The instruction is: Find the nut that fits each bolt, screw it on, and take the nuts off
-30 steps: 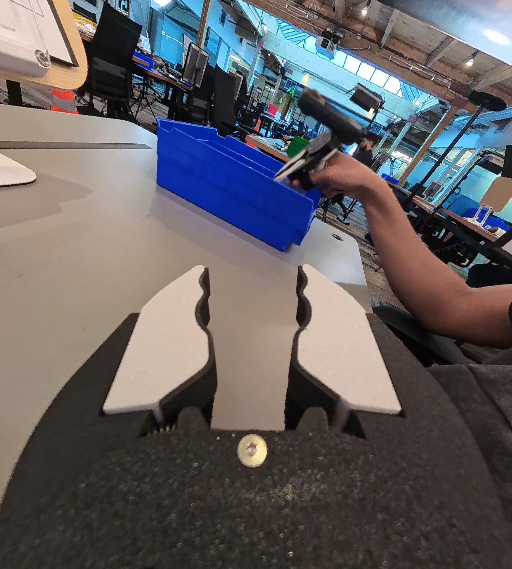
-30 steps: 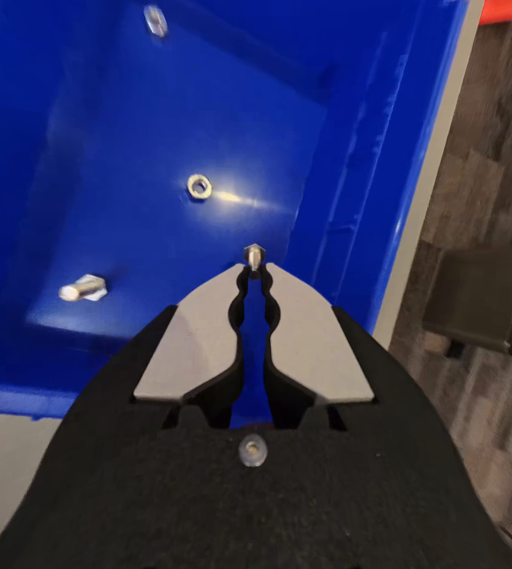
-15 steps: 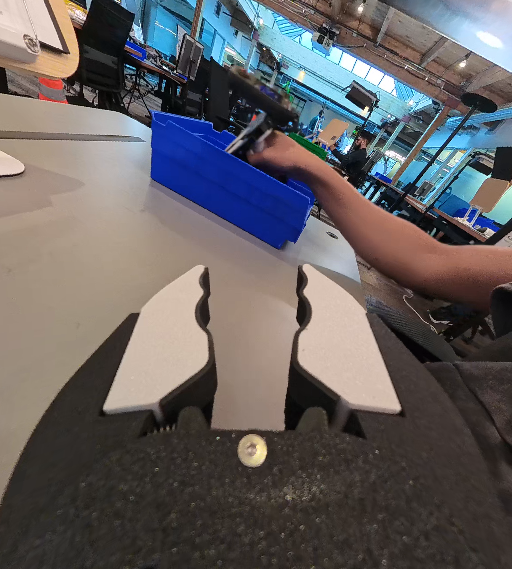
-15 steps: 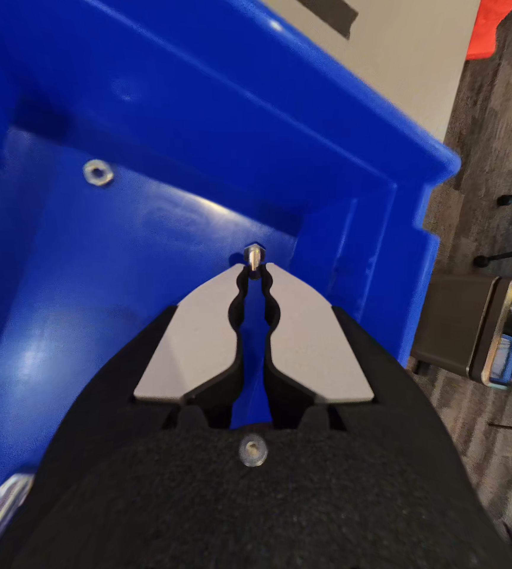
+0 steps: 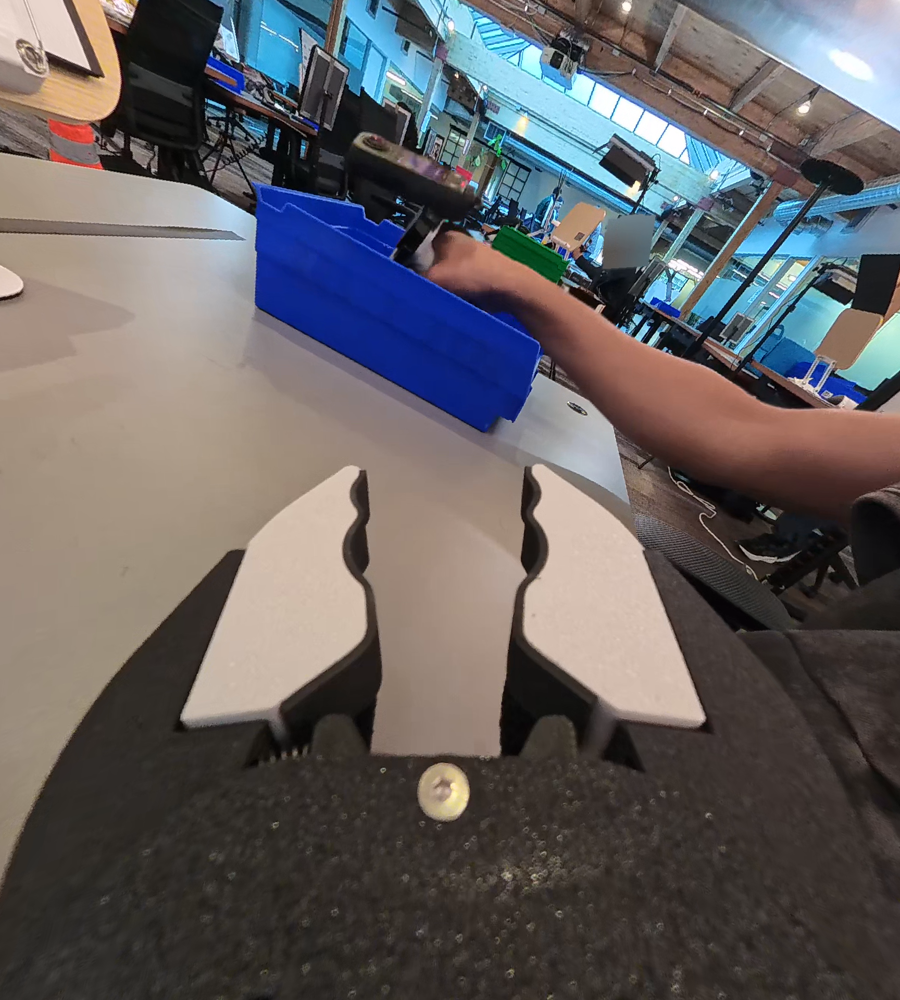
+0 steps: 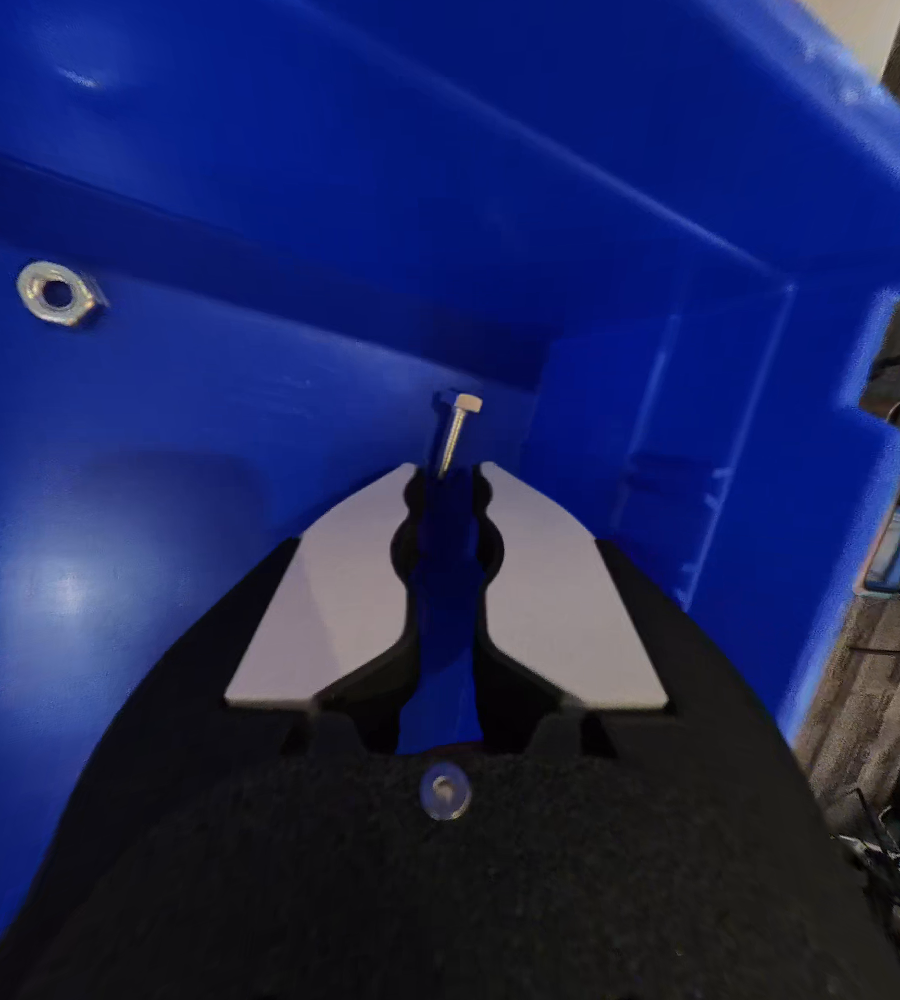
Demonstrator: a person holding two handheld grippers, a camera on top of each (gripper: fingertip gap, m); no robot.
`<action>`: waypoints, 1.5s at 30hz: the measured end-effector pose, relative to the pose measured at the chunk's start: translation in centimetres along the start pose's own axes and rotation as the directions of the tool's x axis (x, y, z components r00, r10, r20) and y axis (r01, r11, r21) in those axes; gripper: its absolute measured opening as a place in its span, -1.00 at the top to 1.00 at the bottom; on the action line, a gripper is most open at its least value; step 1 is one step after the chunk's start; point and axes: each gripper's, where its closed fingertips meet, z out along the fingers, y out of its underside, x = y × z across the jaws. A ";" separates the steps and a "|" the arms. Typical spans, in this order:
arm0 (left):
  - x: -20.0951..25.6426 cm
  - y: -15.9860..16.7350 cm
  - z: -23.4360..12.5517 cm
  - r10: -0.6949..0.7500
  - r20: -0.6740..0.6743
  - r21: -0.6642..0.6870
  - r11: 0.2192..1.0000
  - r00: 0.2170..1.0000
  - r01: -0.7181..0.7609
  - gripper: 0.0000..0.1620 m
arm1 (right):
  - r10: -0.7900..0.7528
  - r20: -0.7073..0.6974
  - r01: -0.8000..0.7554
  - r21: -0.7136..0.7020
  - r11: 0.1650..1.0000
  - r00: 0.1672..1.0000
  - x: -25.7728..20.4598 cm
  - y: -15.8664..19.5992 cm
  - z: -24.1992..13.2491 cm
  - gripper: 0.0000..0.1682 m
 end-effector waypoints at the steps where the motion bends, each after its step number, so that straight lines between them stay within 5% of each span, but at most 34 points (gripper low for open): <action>1: 0.0 0.0 0.0 -0.001 0.001 0.004 1.000 1.000 0.001 0.34 | 0.002 -0.008 -0.002 0.018 1.000 1.000 0.2 -0.1 -1.0 0.68; 4: -0.1 -0.2 -0.2 -0.007 0.003 0.014 1.000 1.000 0.007 0.34 | 0.059 0.032 -0.066 0.275 0.959 0.998 -0.5 -2.1 -8.1 0.67; 6: -0.2 -0.2 -0.1 -0.009 0.008 0.012 1.000 1.000 0.009 0.34 | 0.031 0.246 -0.163 0.538 0.827 0.969 -4.7 -4.1 -15.5 0.65; 9: -0.3 0.0 0.1 -0.003 0.019 -0.004 1.000 1.000 0.003 0.34 | -0.328 0.663 -0.454 0.720 0.524 0.673 -17.0 -3.3 -27.9 0.67; 11: -0.3 0.2 0.3 -0.007 0.030 -0.026 1.000 1.000 0.007 0.36 | -0.493 0.745 -0.597 0.661 0.455 0.449 -23.6 -1.1 -31.4 0.72; 14: -0.5 0.6 0.7 -0.009 0.059 -0.093 0.996 0.998 0.014 0.37 | -0.573 0.733 -0.579 0.662 0.476 0.366 -30.7 0.5 -30.1 0.68; 18: 0.3 -0.9 0.2 0.010 0.114 -0.117 0.993 0.993 0.004 0.38 | -0.562 0.687 -0.620 0.702 0.350 0.461 -32.4 0.6 -27.6 0.78; 23: 0.8 -3.7 -2.4 0.053 0.239 -0.196 0.981 0.970 -0.006 0.40 | -0.554 0.617 -0.553 0.776 0.305 0.559 -32.1 1.2 -27.5 0.84; 30: -4.9 -9.9 -13.8 0.232 0.673 -0.296 0.955 0.702 -0.031 0.48 | -0.523 0.701 -0.613 0.699 0.368 0.485 -31.6 0.9 -26.8 0.86; 34: -12.8 -9.7 -21.1 0.114 0.851 -0.272 0.930 0.512 0.245 0.46 | -0.494 0.731 -0.630 0.670 0.391 0.471 -31.4 0.6 -26.2 0.88; 39: -21.3 -5.1 -21.5 -0.200 0.861 -0.143 0.787 0.467 0.600 0.45 | -0.491 0.741 -0.618 0.662 0.424 0.457 -31.9 0.5 -25.8 0.88; 45: -25.1 -0.7 -21.6 -0.301 0.913 -0.040 0.607 0.276 0.794 0.44 | -0.515 0.723 -0.591 0.682 0.430 0.460 -32.6 0.8 -26.0 0.88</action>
